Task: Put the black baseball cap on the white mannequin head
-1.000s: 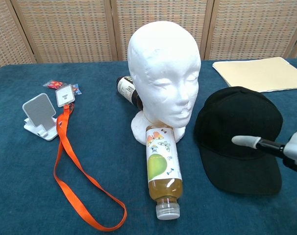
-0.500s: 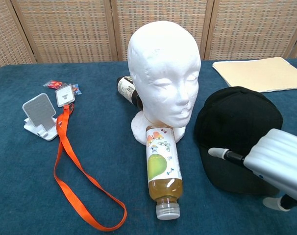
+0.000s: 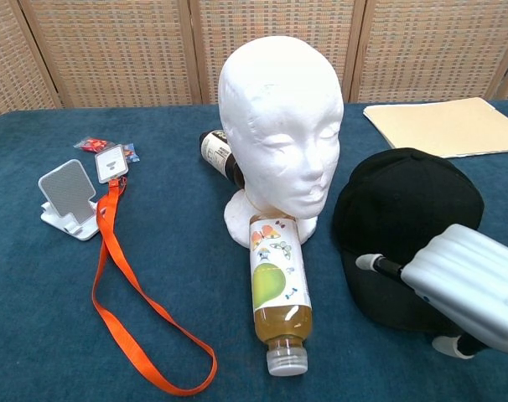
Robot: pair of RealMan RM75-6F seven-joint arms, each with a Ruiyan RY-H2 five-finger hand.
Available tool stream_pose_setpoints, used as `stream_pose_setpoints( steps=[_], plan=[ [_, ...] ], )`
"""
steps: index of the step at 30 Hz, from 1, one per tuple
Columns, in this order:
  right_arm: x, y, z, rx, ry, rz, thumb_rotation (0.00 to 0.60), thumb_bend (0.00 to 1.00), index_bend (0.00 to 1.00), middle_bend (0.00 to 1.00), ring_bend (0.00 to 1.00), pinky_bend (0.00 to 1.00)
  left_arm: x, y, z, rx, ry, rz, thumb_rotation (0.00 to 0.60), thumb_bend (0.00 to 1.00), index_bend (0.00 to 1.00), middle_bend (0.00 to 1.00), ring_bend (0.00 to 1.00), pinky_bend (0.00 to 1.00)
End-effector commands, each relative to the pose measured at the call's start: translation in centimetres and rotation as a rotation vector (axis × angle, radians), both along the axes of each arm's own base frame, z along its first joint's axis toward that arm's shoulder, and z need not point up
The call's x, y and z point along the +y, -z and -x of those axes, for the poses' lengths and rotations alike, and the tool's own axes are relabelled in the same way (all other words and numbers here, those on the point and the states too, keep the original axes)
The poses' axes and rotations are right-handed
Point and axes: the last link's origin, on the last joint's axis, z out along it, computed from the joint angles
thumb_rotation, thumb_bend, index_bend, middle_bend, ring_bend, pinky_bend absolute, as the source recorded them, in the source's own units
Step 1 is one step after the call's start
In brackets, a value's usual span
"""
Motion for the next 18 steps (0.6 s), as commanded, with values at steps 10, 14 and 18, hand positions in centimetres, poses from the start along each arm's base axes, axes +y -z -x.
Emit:
stream_pose_setpoints(
  steps=[10, 14, 18],
  plan=[
    [-0.6, 1.2, 0.1, -0.006, -0.004, 0.040, 0.600, 0.37, 0.21, 0.96, 1.00, 1.00, 0.1, 0.1, 0.0, 0.001, 0.002, 0.004, 0.600, 0.00, 0.00, 0.00, 0.00, 0.00],
    [-1.0, 0.9, 0.2, -0.009, -0.028, 0.080, 0.600, 0.55, 0.20, 0.96, 1.00, 1.00, 0.0, 0.1, -0.1, 0.000, 0.005, 0.001, 0.600, 0.00, 0.00, 0.00, 0.00, 0.00],
    [-1.3, 0.0, 0.4, -0.038, -0.037, 0.115, 0.600, 0.60, 0.20, 0.96, 1.00, 1.00, 0.1, 0.0, 0.0, -0.004, 0.003, -0.001, 0.600, 0.00, 0.00, 0.00, 0.00, 0.00]
  ],
)
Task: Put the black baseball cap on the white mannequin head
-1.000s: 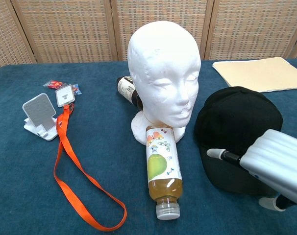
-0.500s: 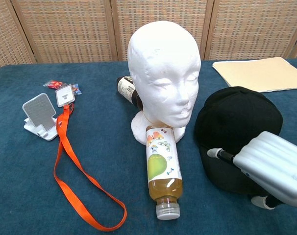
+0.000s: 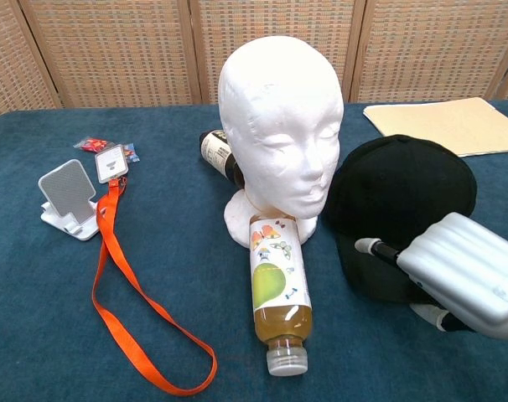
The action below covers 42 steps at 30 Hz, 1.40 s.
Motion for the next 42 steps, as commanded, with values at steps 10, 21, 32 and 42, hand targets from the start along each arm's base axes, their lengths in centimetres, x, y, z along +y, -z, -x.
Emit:
stream_pose_setpoints(
  steps=[10, 21, 32, 42],
  plan=[
    [-1.9, -2.7, 0.8, -0.065, 0.035, 0.097, 0.600, 0.61, 0.20, 0.96, 1.00, 1.00, -0.1, 0.1, -0.1, 0.002, 0.004, 0.006, 0.600, 0.00, 0.00, 0.00, 0.00, 0.00],
    [-4.2, -3.3, 0.7, -0.087, 0.060, 0.153, 0.600, 0.61, 0.22, 0.96, 1.00, 1.00, 0.0, 0.3, -0.1, 0.002, 0.002, 0.010, 0.600, 0.00, 0.00, 0.00, 0.00, 0.00],
    [-7.2, -3.8, -0.1, -0.106, 0.103, 0.225, 0.600, 0.98, 0.18, 0.96, 1.00, 1.00, 0.2, 0.1, 0.0, -0.003, -0.003, 0.011, 0.600, 0.00, 0.00, 0.00, 0.00, 0.00],
    [-8.0, -4.3, 0.2, -0.121, 0.141, 0.228, 0.600, 0.68, 0.64, 0.99, 1.00, 1.00, 0.2, 0.3, 0.0, 0.005, -0.004, 0.012, 0.600, 0.00, 0.00, 0.00, 0.00, 0.00]
  ],
)
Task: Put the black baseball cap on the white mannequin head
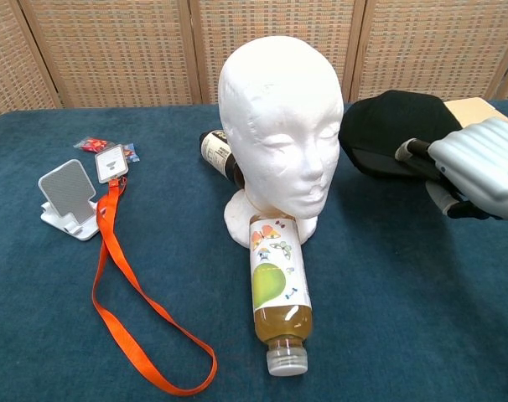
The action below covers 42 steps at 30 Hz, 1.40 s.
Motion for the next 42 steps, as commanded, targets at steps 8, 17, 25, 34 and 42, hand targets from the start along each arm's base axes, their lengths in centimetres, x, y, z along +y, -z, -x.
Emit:
stream_pose_setpoints(
  steps=[8, 17, 25, 34, 42],
  plan=[
    [-0.4, -1.1, 0.1, -0.039, -0.012, 0.036, 0.600, 0.64, 0.76, 1.00, 1.00, 1.00, 0.0, 0.1, 0.0, 0.003, -0.002, 0.003, 0.600, 0.00, 0.00, 0.00, 0.00, 0.00],
    [-1.1, -2.5, 0.1, -0.099, -0.021, 0.081, 0.600, 0.63, 0.79, 1.00, 1.00, 1.00, 0.0, 0.2, 0.0, 0.004, -0.001, 0.004, 0.600, 0.00, 0.00, 0.00, 0.00, 0.00],
    [-3.3, -6.7, -0.6, -0.246, -0.030, 0.209, 0.600, 0.63, 0.80, 1.00, 1.00, 1.00, 0.0, 0.1, 0.0, 0.001, -0.003, 0.005, 0.600, 0.00, 0.00, 0.00, 0.00, 0.00],
    [-5.1, -12.4, -2.2, -0.316, -0.053, 0.324, 0.600, 0.63, 0.80, 1.00, 1.00, 1.00, -0.2, 0.0, -0.1, -0.004, 0.004, 0.005, 0.600, 0.00, 0.00, 0.00, 0.00, 0.00],
    [-5.4, -14.9, -4.6, -0.354, -0.111, 0.372, 0.600, 0.63, 0.80, 1.00, 1.00, 1.00, -0.1, 0.0, 0.1, -0.026, 0.007, -0.002, 0.600, 0.00, 0.00, 0.00, 0.00, 0.00]
  ],
)
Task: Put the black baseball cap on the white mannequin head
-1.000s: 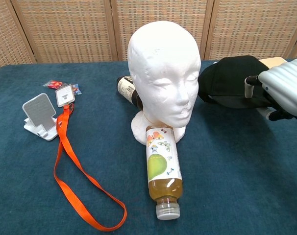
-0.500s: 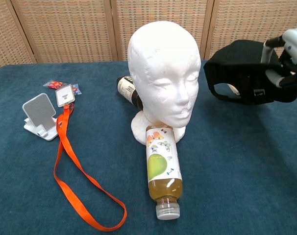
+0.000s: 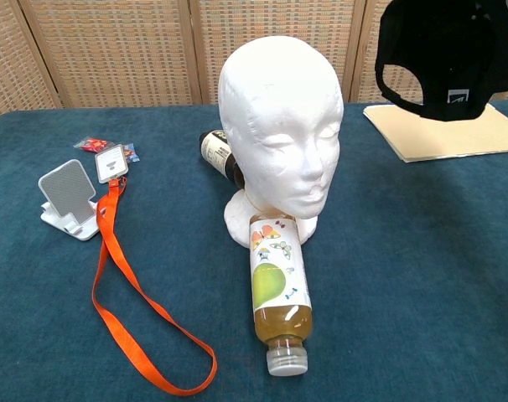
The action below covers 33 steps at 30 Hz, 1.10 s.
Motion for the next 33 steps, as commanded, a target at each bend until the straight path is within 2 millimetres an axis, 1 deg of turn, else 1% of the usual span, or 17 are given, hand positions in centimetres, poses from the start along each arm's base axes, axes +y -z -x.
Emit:
stream_pose_setpoints(
  steps=[1, 4, 10, 15, 20, 25, 27, 31, 33],
  plan=[
    [-0.1, -1.0, -1.2, -0.011, -0.030, 0.031, 0.600, 0.63, 0.80, 1.00, 1.00, 1.00, 0.2, 0.2, 0.2, -0.011, 0.000, -0.001, 0.600, 0.00, 0.00, 0.00, 0.00, 0.00],
    [0.5, -1.6, -2.7, -0.003, -0.084, 0.060, 0.600, 0.62, 0.80, 1.00, 1.00, 1.00, 0.1, 0.1, 0.3, -0.007, 0.002, -0.002, 0.600, 0.00, 0.00, 0.00, 0.00, 0.00],
    [1.7, -2.0, -5.9, 0.144, -0.266, 0.136, 0.600, 0.62, 0.80, 1.00, 1.00, 1.00, 0.0, -0.1, 0.4, -0.005, 0.000, -0.001, 0.600, 0.00, 0.00, 0.00, 0.00, 0.00],
    [2.5, -1.9, -8.0, 0.286, -0.391, 0.192, 0.600, 0.62, 0.80, 1.00, 1.00, 1.00, 0.0, -0.2, 0.4, -0.006, -0.001, -0.001, 0.600, 0.00, 0.00, 0.00, 0.00, 0.00],
    [3.5, -1.6, -10.2, 0.343, -0.488, 0.218, 0.600, 0.61, 0.80, 1.00, 1.00, 1.00, 0.1, -0.3, 0.5, -0.009, -0.003, 0.000, 0.600, 0.00, 0.00, 0.00, 0.00, 0.00],
    [4.5, -0.5, -12.3, 0.412, -0.560, 0.228, 0.600, 0.61, 0.80, 1.00, 1.00, 1.00, 0.1, -0.2, 0.4, -0.008, -0.004, 0.004, 0.600, 0.00, 0.00, 0.00, 0.00, 0.00],
    [4.5, 0.1, -13.0, 0.456, -0.578, 0.227, 0.600, 0.61, 0.80, 1.00, 1.00, 1.00, 0.1, -0.2, 0.4, -0.007, -0.003, 0.005, 0.600, 0.00, 0.00, 0.00, 0.00, 0.00],
    [4.4, 1.3, -14.5, 0.485, -0.572, 0.218, 0.600, 0.61, 0.80, 1.00, 1.00, 1.00, 0.0, -0.2, 0.4, -0.008, -0.003, 0.002, 0.600, 0.00, 0.00, 0.00, 0.00, 0.00],
    [4.3, 1.7, -14.8, 0.497, -0.567, 0.219, 0.600, 0.61, 0.80, 1.00, 1.00, 1.00, 0.0, -0.3, 0.4, -0.009, -0.003, 0.000, 0.600, 0.00, 0.00, 0.00, 0.00, 0.00]
  ],
)
